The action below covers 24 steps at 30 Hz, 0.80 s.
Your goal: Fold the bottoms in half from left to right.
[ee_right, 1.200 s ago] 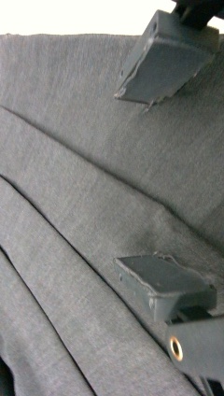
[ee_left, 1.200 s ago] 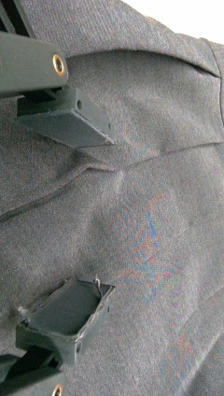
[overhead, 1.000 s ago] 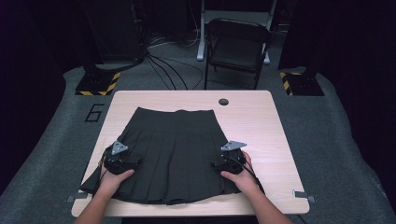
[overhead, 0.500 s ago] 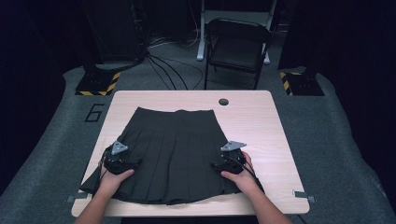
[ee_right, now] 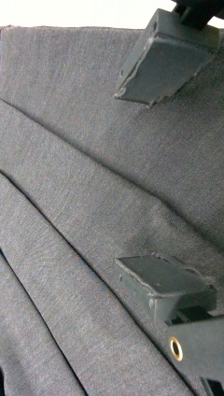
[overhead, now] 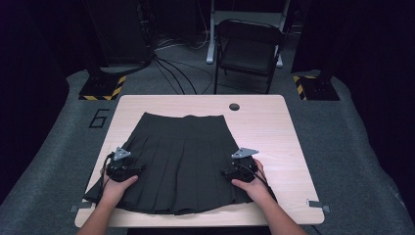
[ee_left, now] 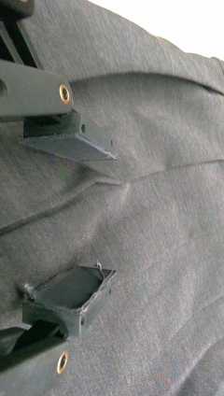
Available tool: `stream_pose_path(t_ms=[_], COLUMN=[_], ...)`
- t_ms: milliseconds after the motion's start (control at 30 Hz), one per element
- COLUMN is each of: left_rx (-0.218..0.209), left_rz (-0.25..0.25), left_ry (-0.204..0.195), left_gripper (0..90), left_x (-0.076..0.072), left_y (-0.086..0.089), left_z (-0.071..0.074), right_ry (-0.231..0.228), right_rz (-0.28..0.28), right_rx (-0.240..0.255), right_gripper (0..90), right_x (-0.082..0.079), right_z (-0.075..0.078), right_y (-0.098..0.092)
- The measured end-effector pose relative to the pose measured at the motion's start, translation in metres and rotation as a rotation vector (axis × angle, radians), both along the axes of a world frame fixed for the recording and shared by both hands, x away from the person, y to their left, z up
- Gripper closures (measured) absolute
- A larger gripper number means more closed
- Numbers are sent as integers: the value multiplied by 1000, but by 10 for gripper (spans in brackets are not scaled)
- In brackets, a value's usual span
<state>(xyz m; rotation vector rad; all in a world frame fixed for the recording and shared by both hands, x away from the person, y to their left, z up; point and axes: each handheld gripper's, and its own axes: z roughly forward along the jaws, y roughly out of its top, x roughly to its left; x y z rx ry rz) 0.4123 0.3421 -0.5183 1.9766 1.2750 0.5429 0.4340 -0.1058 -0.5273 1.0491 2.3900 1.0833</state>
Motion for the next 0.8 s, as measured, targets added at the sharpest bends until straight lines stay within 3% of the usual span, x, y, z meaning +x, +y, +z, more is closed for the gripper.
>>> stream_pose_path(t_ms=[267,600,800], left_rx=[1,-49,-51], left_rz=[-1,5,12], left_ry=[18,38,44], left_gripper=[391,437,443], left_x=[1,3,3], left_y=[2,7,11], left_z=[3,9,12], right_ry=[1,-3,-2], right_rz=[0,2,0], right_rx=[1,1,5], right_gripper=[154,155,155], right_x=[0,0,1], right_z=[0,0,0], right_y=[0,-1,-1])
